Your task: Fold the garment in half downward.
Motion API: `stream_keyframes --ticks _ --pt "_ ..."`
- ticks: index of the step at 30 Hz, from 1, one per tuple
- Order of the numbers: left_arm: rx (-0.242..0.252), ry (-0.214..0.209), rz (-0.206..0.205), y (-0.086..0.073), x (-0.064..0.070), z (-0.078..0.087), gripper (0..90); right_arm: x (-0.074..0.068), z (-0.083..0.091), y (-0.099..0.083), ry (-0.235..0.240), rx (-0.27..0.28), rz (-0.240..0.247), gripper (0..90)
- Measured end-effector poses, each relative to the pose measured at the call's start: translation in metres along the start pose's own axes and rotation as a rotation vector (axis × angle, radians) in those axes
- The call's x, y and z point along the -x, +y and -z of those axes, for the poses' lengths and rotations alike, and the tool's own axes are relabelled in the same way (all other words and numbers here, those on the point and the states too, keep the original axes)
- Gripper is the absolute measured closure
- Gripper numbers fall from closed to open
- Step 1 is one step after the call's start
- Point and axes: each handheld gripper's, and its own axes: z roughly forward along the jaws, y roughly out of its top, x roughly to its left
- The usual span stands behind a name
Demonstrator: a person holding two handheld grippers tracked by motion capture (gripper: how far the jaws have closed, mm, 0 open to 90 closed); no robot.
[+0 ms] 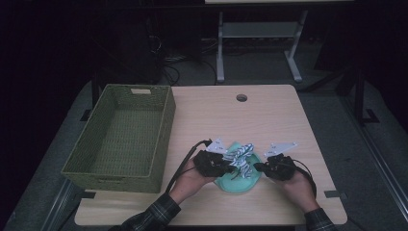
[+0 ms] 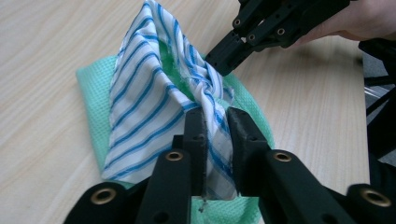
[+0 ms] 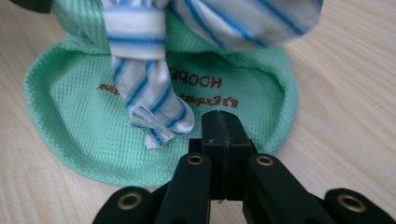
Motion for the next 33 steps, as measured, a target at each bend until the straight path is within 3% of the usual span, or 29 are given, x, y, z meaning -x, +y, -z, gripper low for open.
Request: stream_keyframes --ticks 5,12,18,24,30,33 --pt "0.037 0.000 0.009 0.004 -0.001 0.006 59.9 -0.002 0.001 0.001 0.007 0.004 0.000 89.6" --pt "0.067 0.020 0.037 0.014 -0.015 0.014 60.8 -0.008 0.001 0.003 0.030 0.002 0.022 89.6" --pt "0.043 0.009 0.081 0.019 -0.029 -0.003 61.4 -0.015 -0.001 0.005 0.046 -0.003 0.039 89.6" --pt "0.004 0.007 0.092 0.020 -0.029 -0.021 58.0 -0.018 -0.001 0.005 0.053 0.002 0.041 89.7" --pt "0.000 0.005 0.093 0.019 -0.030 -0.025 75.5 -0.022 0.002 0.006 0.061 0.011 0.054 89.6" --pt "-0.010 -0.005 0.074 0.018 -0.030 -0.026 86.8 -0.025 0.003 0.008 0.073 0.016 0.060 89.7"
